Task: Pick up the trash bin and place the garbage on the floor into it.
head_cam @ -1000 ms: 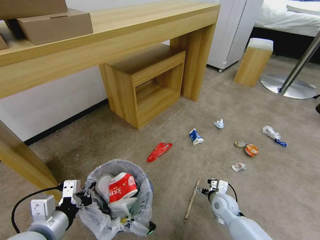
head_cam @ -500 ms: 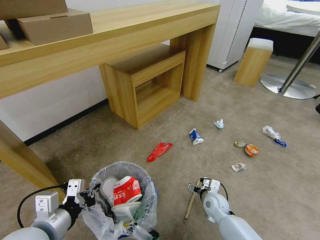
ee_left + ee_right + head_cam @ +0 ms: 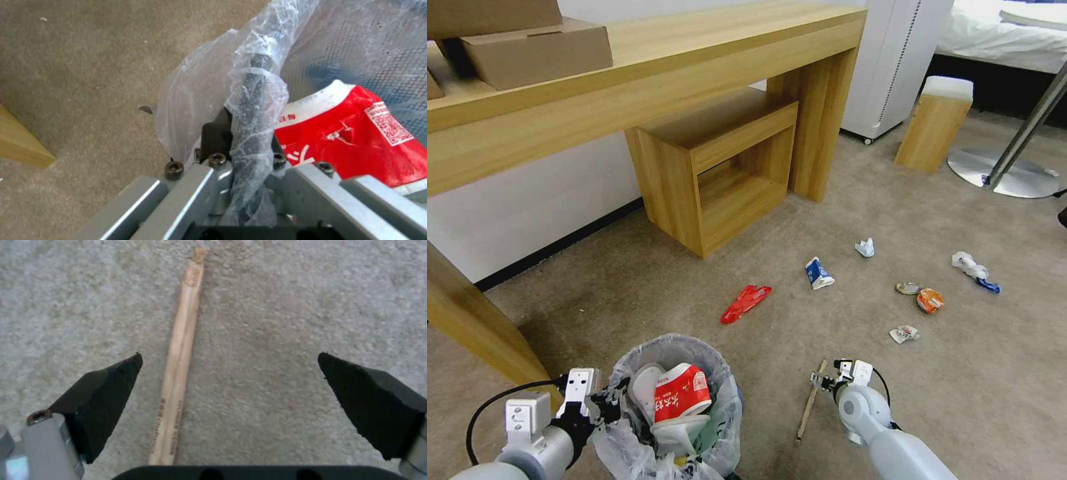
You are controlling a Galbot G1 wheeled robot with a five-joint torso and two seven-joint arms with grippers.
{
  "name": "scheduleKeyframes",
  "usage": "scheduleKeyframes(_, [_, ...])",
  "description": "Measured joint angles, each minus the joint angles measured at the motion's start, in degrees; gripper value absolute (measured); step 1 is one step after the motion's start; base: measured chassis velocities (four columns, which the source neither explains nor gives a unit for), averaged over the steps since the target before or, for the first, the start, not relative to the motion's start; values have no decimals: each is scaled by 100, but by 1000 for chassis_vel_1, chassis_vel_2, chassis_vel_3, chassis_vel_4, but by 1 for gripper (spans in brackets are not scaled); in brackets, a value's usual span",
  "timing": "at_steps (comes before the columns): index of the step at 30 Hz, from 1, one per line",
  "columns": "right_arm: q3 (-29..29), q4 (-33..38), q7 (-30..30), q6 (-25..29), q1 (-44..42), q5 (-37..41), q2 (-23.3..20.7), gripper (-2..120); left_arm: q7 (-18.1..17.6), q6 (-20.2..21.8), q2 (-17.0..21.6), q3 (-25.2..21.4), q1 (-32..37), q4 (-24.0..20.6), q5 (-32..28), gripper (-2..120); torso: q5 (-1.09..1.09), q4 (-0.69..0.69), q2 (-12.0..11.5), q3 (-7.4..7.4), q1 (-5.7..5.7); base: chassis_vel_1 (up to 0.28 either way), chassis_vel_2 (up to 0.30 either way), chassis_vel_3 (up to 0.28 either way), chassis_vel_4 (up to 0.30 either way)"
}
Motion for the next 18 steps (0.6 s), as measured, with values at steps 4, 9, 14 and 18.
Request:
scheduleKeyframes(4, [-42,-8,10,-16,2,14,-34,100,1,-14,4,-7,-12,-3,-1,0,0,-1,0,0,0,0,0,0,0])
scheduleKeyframes(9, [-116,-10,-50,-48,-23,19,-74,100,20,-15,-72,31,10,5,63,0,0,0,0,0,0,0,0,0,0])
scheduleKeyframes(14, [-177,-37,-34,-59,-11,0,-59,100,22,-6,-100,35,9,3,35,0,0,0,0,0,0,0,0,0,0])
scheduleKeyframes(18, [-237,-54,17,-59,14,2,-75,100,22,5,-117,66,20,-31,47,0,0,0,0,0,0,0,0,0,0])
